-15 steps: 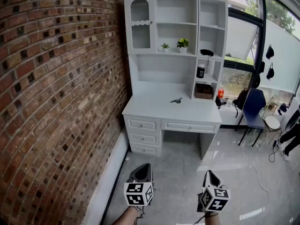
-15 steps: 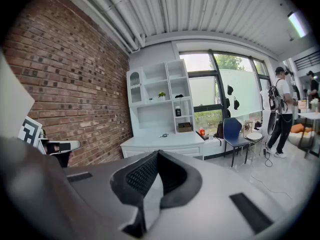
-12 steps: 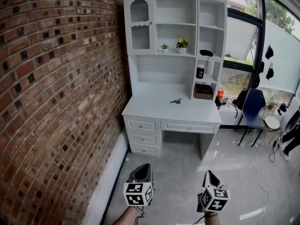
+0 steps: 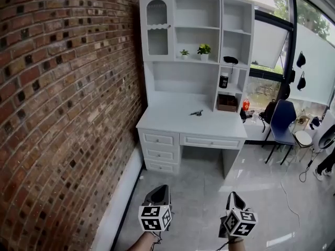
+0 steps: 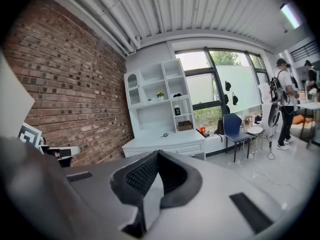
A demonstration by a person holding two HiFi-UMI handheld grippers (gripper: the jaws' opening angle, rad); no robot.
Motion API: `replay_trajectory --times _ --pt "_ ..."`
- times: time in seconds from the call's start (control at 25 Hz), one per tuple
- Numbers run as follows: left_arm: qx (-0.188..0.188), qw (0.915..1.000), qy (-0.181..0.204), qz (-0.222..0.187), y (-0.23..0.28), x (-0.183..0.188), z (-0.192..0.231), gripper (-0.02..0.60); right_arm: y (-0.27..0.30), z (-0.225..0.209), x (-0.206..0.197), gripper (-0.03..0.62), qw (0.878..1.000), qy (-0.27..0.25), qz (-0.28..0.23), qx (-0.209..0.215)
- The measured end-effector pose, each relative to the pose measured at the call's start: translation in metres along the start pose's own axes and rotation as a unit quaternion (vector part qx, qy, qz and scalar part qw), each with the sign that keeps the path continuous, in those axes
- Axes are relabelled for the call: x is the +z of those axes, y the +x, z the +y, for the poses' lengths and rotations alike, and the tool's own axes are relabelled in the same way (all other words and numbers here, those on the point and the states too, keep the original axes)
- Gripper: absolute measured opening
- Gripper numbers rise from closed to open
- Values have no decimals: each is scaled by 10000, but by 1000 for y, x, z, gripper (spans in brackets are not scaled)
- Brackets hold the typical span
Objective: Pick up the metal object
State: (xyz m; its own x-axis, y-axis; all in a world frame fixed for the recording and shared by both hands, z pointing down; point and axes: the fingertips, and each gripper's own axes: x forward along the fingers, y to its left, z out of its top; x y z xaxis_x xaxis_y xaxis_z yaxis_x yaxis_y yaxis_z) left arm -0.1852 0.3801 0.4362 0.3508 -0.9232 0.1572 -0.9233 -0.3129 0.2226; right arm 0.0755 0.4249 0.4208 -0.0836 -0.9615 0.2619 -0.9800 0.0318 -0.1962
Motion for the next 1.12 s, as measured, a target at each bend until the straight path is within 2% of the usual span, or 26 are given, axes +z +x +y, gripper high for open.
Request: replay_trajectory --times 0.2,0.6,1.12 --pt "46 9999 28 118 -3 -5 -2 12 -4 -7 -6 2 9999 -28 41 -137" --pt "149 9998 59 75 -8 -1 5 18 -14 -10 -12 2 9996 -50 91 -249" --pt "67 9996 257 38 -16 2 24 166 -19 5 -18 2 9991 -51 52 -419"
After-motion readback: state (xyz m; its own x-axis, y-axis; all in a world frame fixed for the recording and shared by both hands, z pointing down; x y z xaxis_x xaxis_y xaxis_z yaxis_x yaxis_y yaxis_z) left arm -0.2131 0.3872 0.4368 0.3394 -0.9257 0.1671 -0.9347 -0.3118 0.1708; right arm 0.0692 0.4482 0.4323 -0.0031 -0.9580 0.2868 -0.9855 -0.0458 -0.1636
